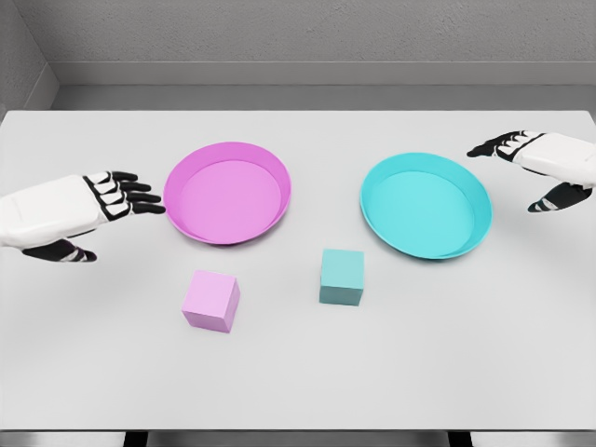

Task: Place the blocks in the corresponding plates according to their colors

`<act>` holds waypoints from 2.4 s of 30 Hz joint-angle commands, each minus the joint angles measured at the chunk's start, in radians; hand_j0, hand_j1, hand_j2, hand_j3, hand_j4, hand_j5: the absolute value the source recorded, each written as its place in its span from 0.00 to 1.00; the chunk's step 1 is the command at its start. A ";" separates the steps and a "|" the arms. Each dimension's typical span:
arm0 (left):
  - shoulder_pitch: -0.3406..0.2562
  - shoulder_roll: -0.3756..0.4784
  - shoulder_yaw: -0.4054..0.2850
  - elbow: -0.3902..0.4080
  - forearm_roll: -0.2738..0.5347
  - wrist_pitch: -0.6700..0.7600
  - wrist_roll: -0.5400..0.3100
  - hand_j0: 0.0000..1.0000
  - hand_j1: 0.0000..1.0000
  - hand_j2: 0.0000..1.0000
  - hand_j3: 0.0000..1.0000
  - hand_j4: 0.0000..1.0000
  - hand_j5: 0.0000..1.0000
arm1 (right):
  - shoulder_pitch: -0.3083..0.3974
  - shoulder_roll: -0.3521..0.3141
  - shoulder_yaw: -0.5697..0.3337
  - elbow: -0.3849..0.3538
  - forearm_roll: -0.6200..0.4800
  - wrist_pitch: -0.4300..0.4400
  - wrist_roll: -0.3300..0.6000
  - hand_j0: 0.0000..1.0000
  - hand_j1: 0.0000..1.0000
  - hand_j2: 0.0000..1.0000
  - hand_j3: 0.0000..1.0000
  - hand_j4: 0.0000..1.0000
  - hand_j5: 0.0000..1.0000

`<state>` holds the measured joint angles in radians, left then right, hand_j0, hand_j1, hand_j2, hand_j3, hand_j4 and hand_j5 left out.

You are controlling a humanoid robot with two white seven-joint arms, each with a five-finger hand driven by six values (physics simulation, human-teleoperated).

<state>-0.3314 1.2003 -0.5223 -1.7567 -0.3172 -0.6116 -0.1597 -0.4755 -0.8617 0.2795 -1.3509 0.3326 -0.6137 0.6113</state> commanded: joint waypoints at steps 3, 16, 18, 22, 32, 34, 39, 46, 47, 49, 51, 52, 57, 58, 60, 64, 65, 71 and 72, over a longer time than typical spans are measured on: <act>-0.005 0.002 -0.002 -0.001 0.006 0.001 -0.015 1.00 1.00 1.00 1.00 1.00 1.00 | -0.003 -0.002 -0.003 0.001 -0.001 0.003 0.000 1.00 1.00 1.00 1.00 1.00 1.00; -0.327 -0.047 -0.327 -0.007 -0.025 0.001 -0.231 1.00 1.00 1.00 1.00 1.00 1.00 | -0.232 -0.007 0.395 -0.217 -0.001 0.003 0.000 1.00 1.00 1.00 1.00 1.00 1.00; -0.354 -0.050 -0.364 -0.007 -0.025 0.001 -0.233 1.00 1.00 1.00 1.00 1.00 1.00 | -0.232 -0.008 0.440 -0.287 -0.001 0.003 0.000 1.00 1.00 1.00 1.00 1.00 1.00; -0.405 -0.067 -0.407 -0.007 -0.028 0.001 -0.343 1.00 1.00 1.00 1.00 1.00 1.00 | -0.236 -0.007 0.460 -0.347 -0.003 0.003 0.000 1.00 1.00 1.00 1.00 1.00 1.00; -0.474 -0.249 -0.492 -0.007 -0.025 0.001 -0.348 1.00 1.00 1.00 1.00 1.00 1.00 | -0.249 -0.005 0.486 -0.407 -0.004 0.003 0.000 1.00 1.00 1.00 1.00 1.00 1.00; -0.479 -0.249 -0.498 -0.007 -0.025 0.001 -0.348 1.00 1.00 1.00 1.00 1.00 1.00 | -0.249 -0.005 0.506 -0.409 -0.004 0.003 0.000 1.00 1.00 1.00 1.00 1.00 1.00; -0.479 -0.248 -0.499 -0.007 -0.025 0.001 -0.348 1.00 1.00 1.00 1.00 1.00 1.00 | -0.250 0.010 0.506 -0.409 -0.006 0.003 0.000 1.00 1.00 1.00 1.00 1.00 1.00; -0.472 -0.271 -0.533 -0.007 -0.026 0.001 -0.366 1.00 1.00 1.00 1.00 1.00 1.00 | -0.256 0.052 0.560 -0.409 -0.004 0.003 0.000 1.00 1.00 1.00 1.00 1.00 1.00; -0.472 -0.272 -0.538 -0.007 -0.025 0.001 -0.369 1.00 1.00 1.00 1.00 1.00 1.00 | -0.256 0.053 0.563 -0.409 -0.004 0.003 0.000 1.00 1.00 1.00 1.00 1.00 1.00; -0.471 -0.271 -0.539 -0.007 -0.025 0.001 -0.369 1.00 1.00 1.00 1.00 1.00 1.00 | -0.256 0.055 0.564 -0.409 -0.004 0.003 0.000 1.00 1.00 1.00 1.00 1.00 1.00; -0.471 -0.263 -0.539 -0.007 -0.025 0.001 -0.369 1.00 1.00 1.00 1.00 1.00 1.00 | -0.256 0.055 0.567 -0.409 -0.004 0.003 0.000 1.00 1.00 1.00 1.00 1.00 1.00; -0.471 -0.261 -0.539 -0.007 -0.025 0.001 -0.368 1.00 1.00 1.00 1.00 1.00 1.00 | -0.256 0.056 0.575 -0.409 -0.004 0.003 0.000 1.00 1.00 1.00 1.00 1.00 1.00; -0.468 -0.269 -0.541 -0.007 -0.025 0.001 -0.369 1.00 1.00 1.00 1.00 1.00 1.00 | -0.256 0.069 0.592 -0.409 -0.001 0.003 0.000 1.00 1.00 1.00 1.00 1.00 1.00; -0.466 -0.269 -0.541 -0.007 -0.025 0.001 -0.369 1.00 1.00 1.00 1.00 1.00 1.00 | -0.256 0.069 0.601 -0.409 -0.001 0.003 0.000 1.00 1.00 1.00 1.00 1.00 1.00; -0.456 -0.271 -0.541 -0.007 -0.028 0.001 -0.377 1.00 1.00 1.00 1.00 1.00 1.00 | -0.255 0.069 0.612 -0.409 0.029 0.003 0.000 1.00 1.00 1.00 1.00 1.00 1.00; -0.448 -0.277 -0.541 -0.007 -0.026 0.001 -0.396 1.00 1.00 1.00 1.00 1.00 1.00 | -0.253 0.069 0.613 -0.407 0.051 0.003 0.000 1.00 1.00 1.00 1.00 1.00 1.00; -0.448 -0.277 -0.541 -0.007 -0.026 0.001 -0.396 1.00 1.00 1.00 1.00 1.00 1.00 | -0.253 0.067 0.613 -0.406 0.055 0.003 0.000 1.00 1.00 1.00 1.00 1.00 1.00; -0.448 -0.283 -0.539 -0.007 -0.030 0.001 -0.396 0.91 0.91 0.91 0.91 0.91 0.91 | -0.252 0.089 0.615 -0.402 0.092 0.003 0.000 1.00 1.00 1.00 1.00 1.00 1.00; -0.448 -0.283 -0.539 -0.007 -0.030 0.001 -0.396 0.83 0.83 0.83 0.83 0.83 0.83 | -0.250 0.090 0.616 -0.399 0.095 0.003 0.000 1.00 1.00 1.00 1.00 1.00 1.00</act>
<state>-0.7793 0.9181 -1.0623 -1.7638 -0.3514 -0.6129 -0.5552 -0.7256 -0.7778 0.8959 -1.7525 0.4260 -0.6134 0.6113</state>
